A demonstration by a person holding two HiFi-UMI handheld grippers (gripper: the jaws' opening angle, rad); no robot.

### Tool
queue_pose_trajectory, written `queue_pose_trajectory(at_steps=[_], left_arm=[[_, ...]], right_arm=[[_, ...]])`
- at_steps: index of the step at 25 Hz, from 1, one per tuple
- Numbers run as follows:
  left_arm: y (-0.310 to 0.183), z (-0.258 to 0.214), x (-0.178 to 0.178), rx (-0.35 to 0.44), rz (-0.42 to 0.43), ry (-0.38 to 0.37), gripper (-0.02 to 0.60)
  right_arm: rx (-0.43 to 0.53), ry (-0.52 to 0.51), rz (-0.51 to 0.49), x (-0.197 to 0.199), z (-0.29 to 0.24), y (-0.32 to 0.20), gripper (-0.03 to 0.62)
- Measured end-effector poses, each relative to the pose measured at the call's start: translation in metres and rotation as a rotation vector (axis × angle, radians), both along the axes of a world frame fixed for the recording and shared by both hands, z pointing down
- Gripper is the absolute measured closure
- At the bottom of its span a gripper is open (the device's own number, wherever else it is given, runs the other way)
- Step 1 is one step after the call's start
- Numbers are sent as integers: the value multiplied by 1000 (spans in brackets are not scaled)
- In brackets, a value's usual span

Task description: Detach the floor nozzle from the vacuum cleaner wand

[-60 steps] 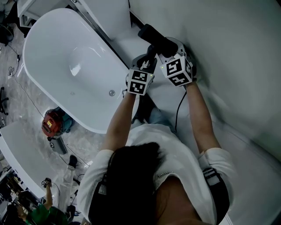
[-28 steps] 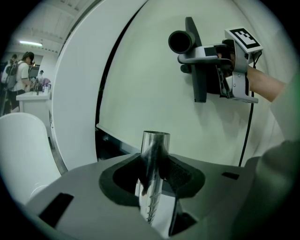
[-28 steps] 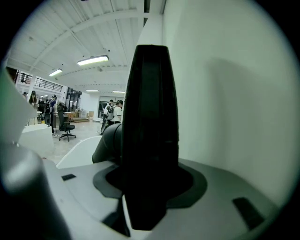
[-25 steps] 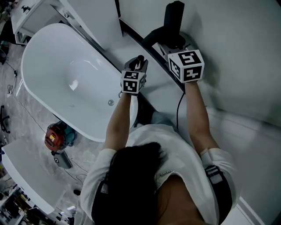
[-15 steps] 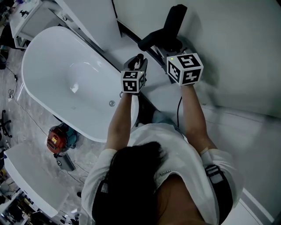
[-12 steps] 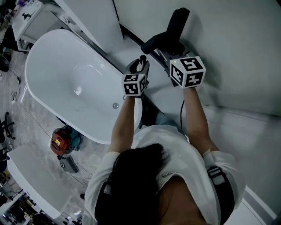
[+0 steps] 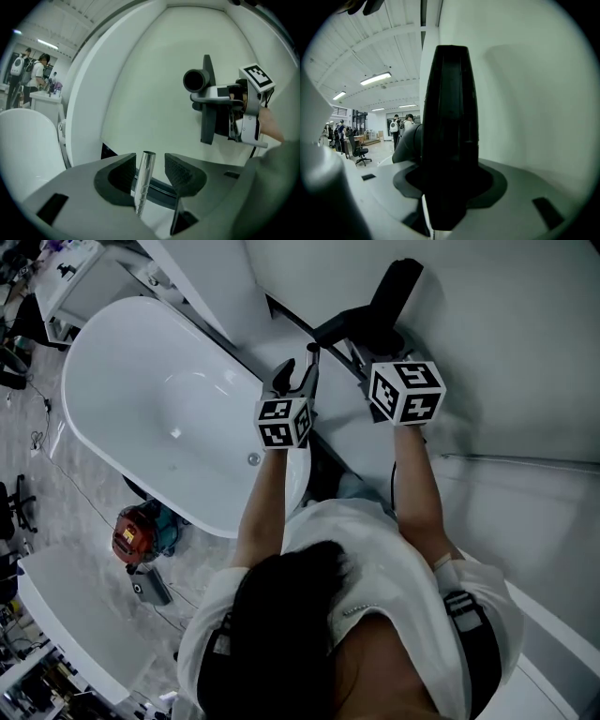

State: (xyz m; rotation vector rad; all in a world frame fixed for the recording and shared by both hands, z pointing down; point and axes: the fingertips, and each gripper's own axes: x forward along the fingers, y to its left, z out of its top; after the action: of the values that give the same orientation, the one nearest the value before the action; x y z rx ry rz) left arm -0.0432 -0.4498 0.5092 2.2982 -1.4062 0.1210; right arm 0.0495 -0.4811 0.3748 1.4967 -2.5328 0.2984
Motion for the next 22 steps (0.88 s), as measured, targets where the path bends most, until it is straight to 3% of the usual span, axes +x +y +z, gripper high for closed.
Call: queue_pose_trajectory(at_steps=[9, 22], left_arm=[[42, -37, -21, 60, -40, 15, 405], [96, -59, -39, 51, -135, -22, 405]], right_arm=[[-39, -4, 43, 9, 18, 41, 375], [-86, 15, 76, 16, 57, 93, 375]])
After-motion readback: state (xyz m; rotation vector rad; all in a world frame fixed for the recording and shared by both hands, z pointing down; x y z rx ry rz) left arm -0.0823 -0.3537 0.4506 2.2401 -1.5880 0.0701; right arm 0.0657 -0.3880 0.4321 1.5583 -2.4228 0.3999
